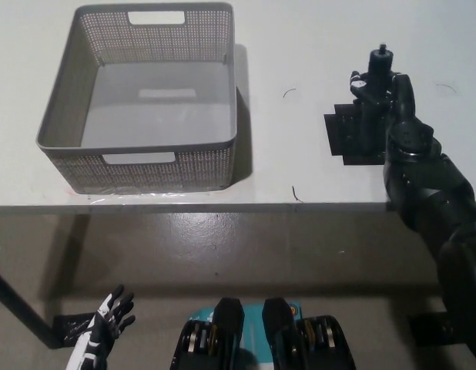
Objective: Use the right hand to pick up a electric screw driver and put it into a container on the left side
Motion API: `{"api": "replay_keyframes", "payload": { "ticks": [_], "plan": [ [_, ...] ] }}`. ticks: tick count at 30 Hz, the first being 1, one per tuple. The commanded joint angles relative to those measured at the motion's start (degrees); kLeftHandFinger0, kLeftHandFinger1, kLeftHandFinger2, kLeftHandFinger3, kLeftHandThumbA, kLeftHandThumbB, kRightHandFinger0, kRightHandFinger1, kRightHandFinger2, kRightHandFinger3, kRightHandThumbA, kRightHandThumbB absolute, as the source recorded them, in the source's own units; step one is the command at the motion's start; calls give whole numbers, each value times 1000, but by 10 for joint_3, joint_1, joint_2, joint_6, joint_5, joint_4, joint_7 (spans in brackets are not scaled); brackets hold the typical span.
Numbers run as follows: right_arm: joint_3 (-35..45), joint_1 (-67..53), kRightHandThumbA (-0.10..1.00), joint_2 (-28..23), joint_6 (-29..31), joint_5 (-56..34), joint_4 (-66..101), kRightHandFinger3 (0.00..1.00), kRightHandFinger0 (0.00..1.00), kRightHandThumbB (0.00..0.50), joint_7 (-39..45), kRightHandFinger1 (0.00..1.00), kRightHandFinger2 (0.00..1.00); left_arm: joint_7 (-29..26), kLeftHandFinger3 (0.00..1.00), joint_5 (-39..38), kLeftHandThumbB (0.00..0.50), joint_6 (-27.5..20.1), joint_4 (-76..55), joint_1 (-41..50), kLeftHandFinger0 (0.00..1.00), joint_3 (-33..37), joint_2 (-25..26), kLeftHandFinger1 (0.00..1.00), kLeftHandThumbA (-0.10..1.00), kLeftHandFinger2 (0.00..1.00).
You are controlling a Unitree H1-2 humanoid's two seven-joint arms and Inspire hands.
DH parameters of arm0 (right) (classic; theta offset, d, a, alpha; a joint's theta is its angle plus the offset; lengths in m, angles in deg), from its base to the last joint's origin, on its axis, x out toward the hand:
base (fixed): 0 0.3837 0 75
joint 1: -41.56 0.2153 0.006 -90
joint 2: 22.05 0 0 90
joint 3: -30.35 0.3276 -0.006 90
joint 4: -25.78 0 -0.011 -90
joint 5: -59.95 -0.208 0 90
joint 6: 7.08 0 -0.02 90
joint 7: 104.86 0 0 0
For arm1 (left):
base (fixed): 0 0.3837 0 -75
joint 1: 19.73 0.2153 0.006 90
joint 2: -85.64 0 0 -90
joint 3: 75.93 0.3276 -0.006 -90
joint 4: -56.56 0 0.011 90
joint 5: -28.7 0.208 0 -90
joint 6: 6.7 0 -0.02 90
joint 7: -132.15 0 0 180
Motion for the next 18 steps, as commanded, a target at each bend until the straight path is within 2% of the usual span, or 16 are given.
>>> {"api": "replay_keyframes", "payload": {
  "ticks": [1, 2, 4, 13, 16, 18],
  "plan": [
    [-6, 36, -100, -2, 31, 4, 7, 613, 0, 171, -14, 279, 651, 6, 1000, 1, 179, -10, -21, -3, 1000, -2, 11, 1000, 1000, 1000],
    [-13, 38, -100, -2, 33, 11, 8, 628, 0, 164, -20, 292, 692, 6, 1000, -1, 182, -9, -22, -3, 1000, -2, 11, 1000, 1000, 1000],
    [-20, 41, -100, -1, 30, 17, 9, 642, 0, 162, -30, 300, 713, 5, 1000, 0, 192, -11, -20, -4, 1000, -2, 11, 1000, 1000, 1000],
    [-34, 60, -100, 7, 69, 23, 21, 581, 0, 151, -49, 178, 612, 3, 1000, 5, 181, -15, -16, -2, 1000, -3, 12, 1000, 1000, 1000],
    [-46, 78, -100, 6, 98, 35, 31, 595, 0, 139, -58, 187, 610, 2, 1000, 8, 188, -16, -13, -3, 1000, -4, 12, 1000, 1000, 1000],
    [-45, 93, -100, 7, 96, 32, 37, 608, 0, 125, -63, 198, 616, 1, 1000, 9, 190, -14, -13, -2, 1000, -4, 11, 1000, 1000, 1000]
  ]
}}
